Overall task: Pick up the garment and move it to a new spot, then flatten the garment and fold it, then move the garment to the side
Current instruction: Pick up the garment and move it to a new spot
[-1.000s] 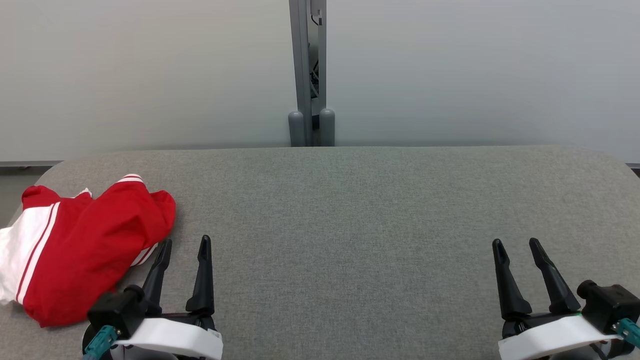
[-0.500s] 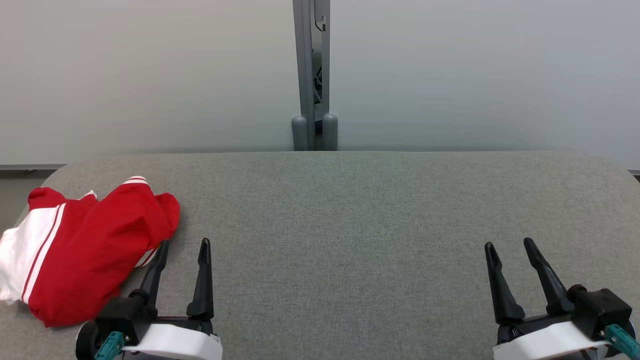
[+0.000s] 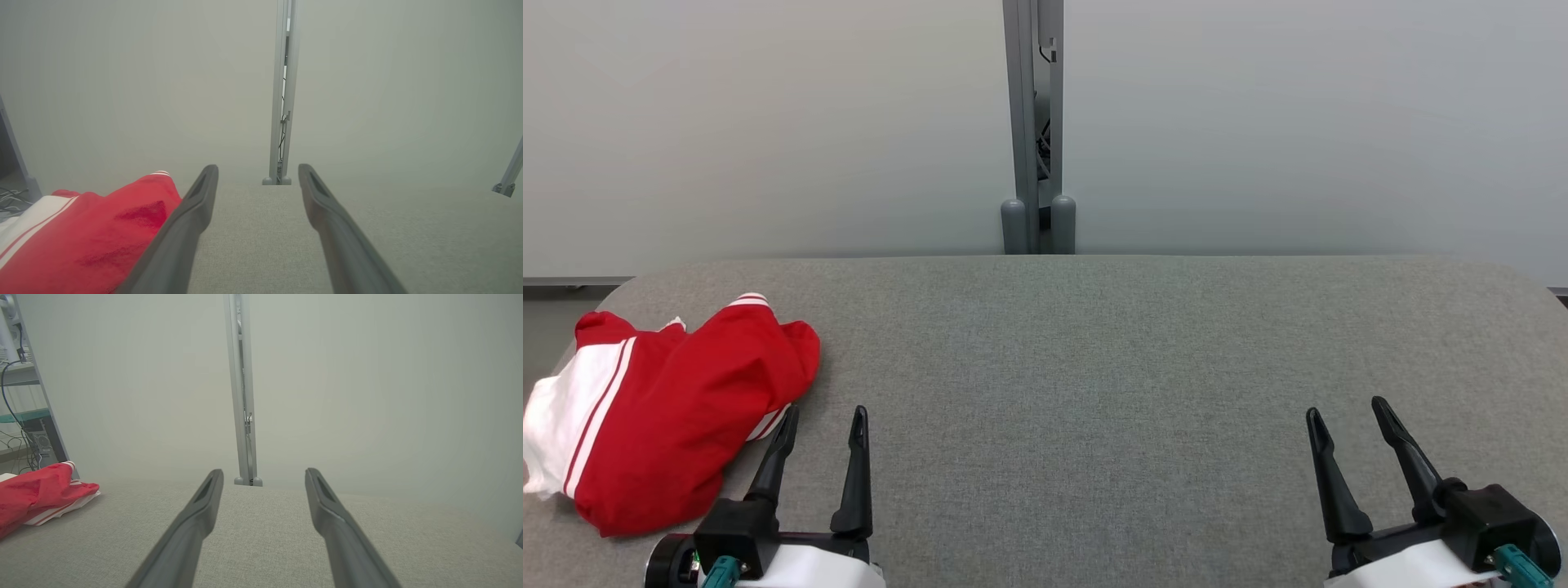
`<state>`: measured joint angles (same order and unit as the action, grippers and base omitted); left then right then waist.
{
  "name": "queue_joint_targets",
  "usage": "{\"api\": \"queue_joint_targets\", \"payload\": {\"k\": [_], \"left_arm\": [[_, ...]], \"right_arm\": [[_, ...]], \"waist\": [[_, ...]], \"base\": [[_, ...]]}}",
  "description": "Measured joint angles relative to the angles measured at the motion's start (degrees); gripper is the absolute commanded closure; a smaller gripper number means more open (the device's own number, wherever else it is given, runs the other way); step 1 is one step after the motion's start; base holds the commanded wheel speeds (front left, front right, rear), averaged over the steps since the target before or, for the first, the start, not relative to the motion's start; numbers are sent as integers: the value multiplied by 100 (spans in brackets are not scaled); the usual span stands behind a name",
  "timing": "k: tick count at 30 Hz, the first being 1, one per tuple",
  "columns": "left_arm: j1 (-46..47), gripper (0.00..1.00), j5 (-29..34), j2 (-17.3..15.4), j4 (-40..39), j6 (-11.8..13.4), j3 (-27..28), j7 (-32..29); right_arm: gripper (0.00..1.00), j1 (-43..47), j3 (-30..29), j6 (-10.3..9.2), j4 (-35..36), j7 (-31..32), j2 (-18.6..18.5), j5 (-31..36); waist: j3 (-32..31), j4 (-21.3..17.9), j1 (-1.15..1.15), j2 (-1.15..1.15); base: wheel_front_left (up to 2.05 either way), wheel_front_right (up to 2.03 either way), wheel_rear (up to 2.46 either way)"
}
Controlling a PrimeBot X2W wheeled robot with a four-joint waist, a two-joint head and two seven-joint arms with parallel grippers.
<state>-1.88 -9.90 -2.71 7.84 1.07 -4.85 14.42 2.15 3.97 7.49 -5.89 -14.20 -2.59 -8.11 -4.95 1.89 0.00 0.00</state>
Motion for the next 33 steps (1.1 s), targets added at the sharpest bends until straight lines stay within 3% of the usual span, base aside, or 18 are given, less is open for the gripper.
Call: {"api": "queue_joint_targets", "payload": {"k": [22, 33], "left_arm": [[-12, 0, 200, -2, 264, 34, -2, 51], [14, 0, 226, -2, 282, 48, 47, 56]], "right_arm": [[0, 55, 60, 0, -14, -71, -8, 260], [0, 79, 100, 1, 16, -73, -11, 204]], "waist": [[-23, 47, 0, 0], [35, 457, 0, 0]], "base": [[0, 0, 0], [0, 0, 0]]}}
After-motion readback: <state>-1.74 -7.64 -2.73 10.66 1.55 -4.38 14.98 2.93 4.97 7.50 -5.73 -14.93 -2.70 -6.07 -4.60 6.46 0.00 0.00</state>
